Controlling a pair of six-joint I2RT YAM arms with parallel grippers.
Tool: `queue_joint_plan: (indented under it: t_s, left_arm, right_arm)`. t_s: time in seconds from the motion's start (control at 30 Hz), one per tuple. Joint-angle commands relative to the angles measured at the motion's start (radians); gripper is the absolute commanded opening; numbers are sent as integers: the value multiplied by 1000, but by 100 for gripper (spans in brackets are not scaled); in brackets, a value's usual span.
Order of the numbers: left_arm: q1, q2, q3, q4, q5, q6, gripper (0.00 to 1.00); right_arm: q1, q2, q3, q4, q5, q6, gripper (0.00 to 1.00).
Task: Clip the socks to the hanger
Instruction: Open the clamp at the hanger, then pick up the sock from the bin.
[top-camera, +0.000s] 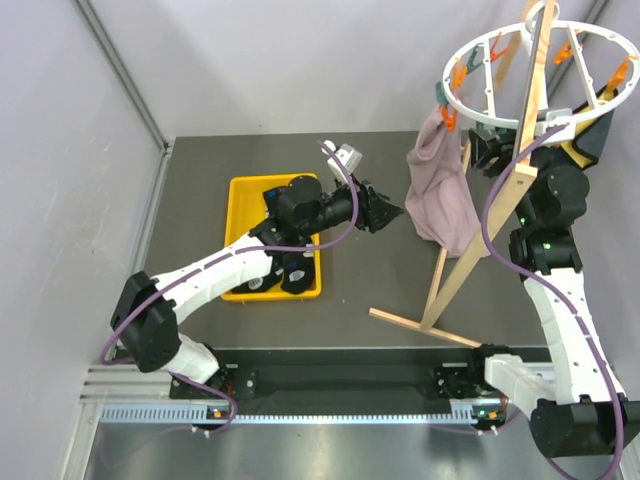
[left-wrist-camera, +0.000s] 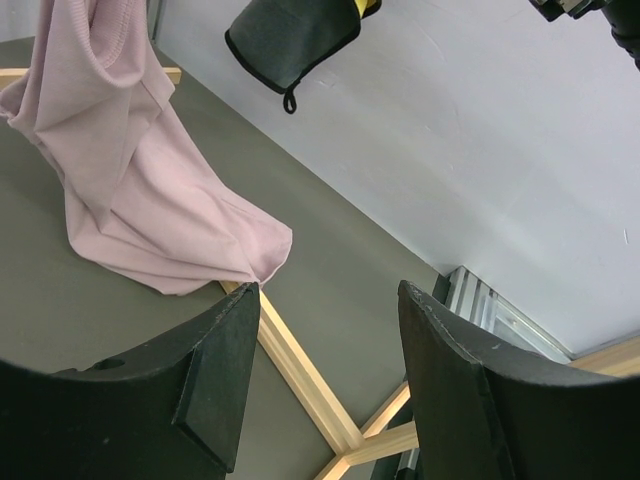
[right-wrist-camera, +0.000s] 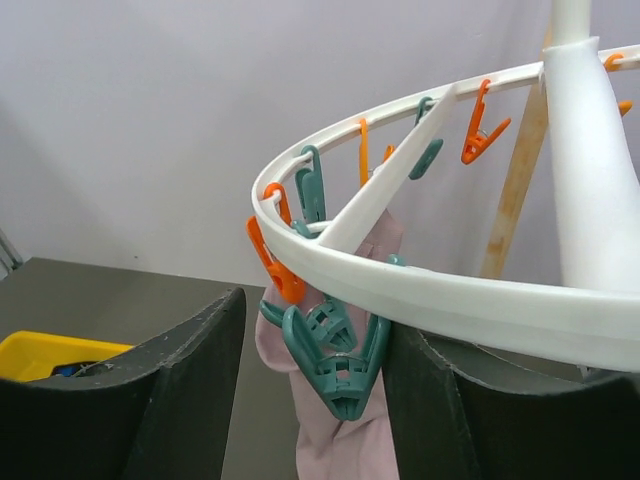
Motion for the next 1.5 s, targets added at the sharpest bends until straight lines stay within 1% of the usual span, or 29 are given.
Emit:
queue_joint_plan:
  t_s: [0.0,0.07,0.1,0.2,0.23,0.27,0.3,0.37,0.53,0.63,0.73,0.77,0.8,0.83,0.87,0.9,0.97,1.03,1.07,1.1,1.13,1.2,1.23,1.27,1.3,1.33,1.4,1.47]
  left_arm:
    - [3,-44,-5,31,-13,-10,62]
    - [3,-42,-5,31,-10,-12,62]
    - [2,-44,-5,32,-9,-17,62]
    - [2,-45,-8,32,-6,-17,62]
    - [3,-45,-8,32,-7,-17,62]
    - [2,-45,-8,32,-7,-17,62]
    - [2,-47,-9,31,-6,-18,63]
    - [3,-48,-9,28,-4,-21,62]
    - [7,-59,-3,-10,5,-37,62]
    - [33,-64,-3,-38,37,-87,62]
    - [101,-65,-29,-46,132,-197,62]
    - [147,-67,-41,-46,157,-228,61]
    - [170,-82,-76,-47,178,-282,61]
    - [193,-93,-97,-51,212,-300,60]
    - [232,-108,-118,-60,217,-311,60]
    - [247,-146,-150,-111,212,-305,60]
    - [276,-194,-173,-194,163,-252,60]
    - [286,-263,-175,-337,107,-204,62]
    - [290,-280,-170,-415,24,-170,64]
    - [296,-309,-166,-469,-13,-161,66]
    - [303,-318,-160,-567,-50,-155,67]
    - [321,-330,-143,-635,-126,-124,68]
    - [326,-331,-137,-699,-154,-110,68]
    - [336,-328,-120,-725,-183,-94,69]
    - [342,-318,-111,-753,-253,-89,70]
    - [352,-311,-103,-770,-278,-86,72]
    - [384,-283,-80,-790,-317,-69,73]
    - [422,-257,-52,-801,-308,-54,75]
  right_arm:
    - [15,-2,17,54,13,15,50]
    - [14,0,26,37,21,13,43]
    - [14,0,28,31,24,13,37]
    - [14,-5,35,11,36,12,29]
    - [14,-6,37,8,44,13,22]
    - [14,-6,40,3,48,16,18]
    - [14,-8,41,-6,50,24,10]
    - [14,-6,57,-21,70,35,0]
    - [14,0,100,-133,133,81,0]
    - [14,9,130,-200,153,92,0]
    - [12,9,143,-230,165,107,0]
    - [12,9,152,-251,168,111,0]
    - [12,14,158,-263,170,115,0]
    - [12,17,164,-276,171,115,0]
    - [14,20,175,-300,171,115,0]
    - [14,23,176,-306,171,118,0]
    - [12,24,173,-322,173,125,0]
    - [12,28,172,-329,171,128,0]
    - [12,28,166,-329,167,136,0]
    - [12,26,160,-317,154,141,0]
    - [12,26,141,-310,141,145,0]
    - [14,20,121,-287,134,164,0]
    - [14,20,112,-280,133,168,0]
    - [14,18,101,-279,130,168,0]
    - [14,21,100,-279,130,168,0]
    - [14,21,100,-288,131,167,0]
    - [14,20,103,-296,134,165,0]
    - [12,18,106,-306,139,162,0]
